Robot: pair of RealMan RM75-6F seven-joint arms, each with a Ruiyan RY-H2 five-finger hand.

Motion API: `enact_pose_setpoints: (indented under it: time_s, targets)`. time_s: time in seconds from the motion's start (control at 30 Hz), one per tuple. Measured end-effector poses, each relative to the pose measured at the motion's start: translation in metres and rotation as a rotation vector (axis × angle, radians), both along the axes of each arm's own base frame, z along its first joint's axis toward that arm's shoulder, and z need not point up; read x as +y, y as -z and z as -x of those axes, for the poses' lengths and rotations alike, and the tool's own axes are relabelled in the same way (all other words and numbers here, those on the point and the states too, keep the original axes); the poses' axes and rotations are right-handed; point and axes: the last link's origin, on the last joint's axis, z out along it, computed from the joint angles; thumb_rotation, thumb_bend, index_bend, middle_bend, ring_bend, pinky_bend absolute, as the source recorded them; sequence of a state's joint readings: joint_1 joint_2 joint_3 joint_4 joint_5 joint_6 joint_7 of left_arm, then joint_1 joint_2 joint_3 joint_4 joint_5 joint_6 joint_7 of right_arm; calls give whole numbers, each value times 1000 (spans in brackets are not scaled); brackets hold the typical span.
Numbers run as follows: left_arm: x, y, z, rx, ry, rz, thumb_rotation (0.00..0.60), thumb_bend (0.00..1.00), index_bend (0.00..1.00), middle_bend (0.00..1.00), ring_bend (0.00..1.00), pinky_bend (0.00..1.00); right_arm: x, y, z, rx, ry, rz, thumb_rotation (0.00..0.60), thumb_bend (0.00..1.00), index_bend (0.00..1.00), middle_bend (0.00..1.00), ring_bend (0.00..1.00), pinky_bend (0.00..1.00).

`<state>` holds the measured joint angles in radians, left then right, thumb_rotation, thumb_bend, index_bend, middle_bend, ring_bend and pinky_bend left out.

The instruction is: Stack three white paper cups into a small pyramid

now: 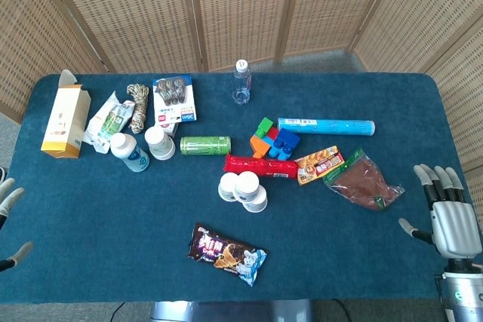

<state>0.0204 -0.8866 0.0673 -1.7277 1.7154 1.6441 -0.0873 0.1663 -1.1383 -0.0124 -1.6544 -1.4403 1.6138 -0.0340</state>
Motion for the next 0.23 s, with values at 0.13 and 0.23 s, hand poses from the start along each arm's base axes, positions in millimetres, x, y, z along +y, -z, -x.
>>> enact_pose_setpoints:
  time_s: [0.13, 0.23]
  targets:
    - [2, -1, 1, -6, 0, 2, 600, 290, 0, 0, 0, 0, 1, 2, 0, 1, 16, 3, 600, 0, 37, 0, 0, 0]
    - [1, -1, 1, -8, 1, 4, 600, 290, 0, 0, 0, 0, 2, 3, 2, -5, 25, -4, 600, 0, 38, 0, 0, 0]
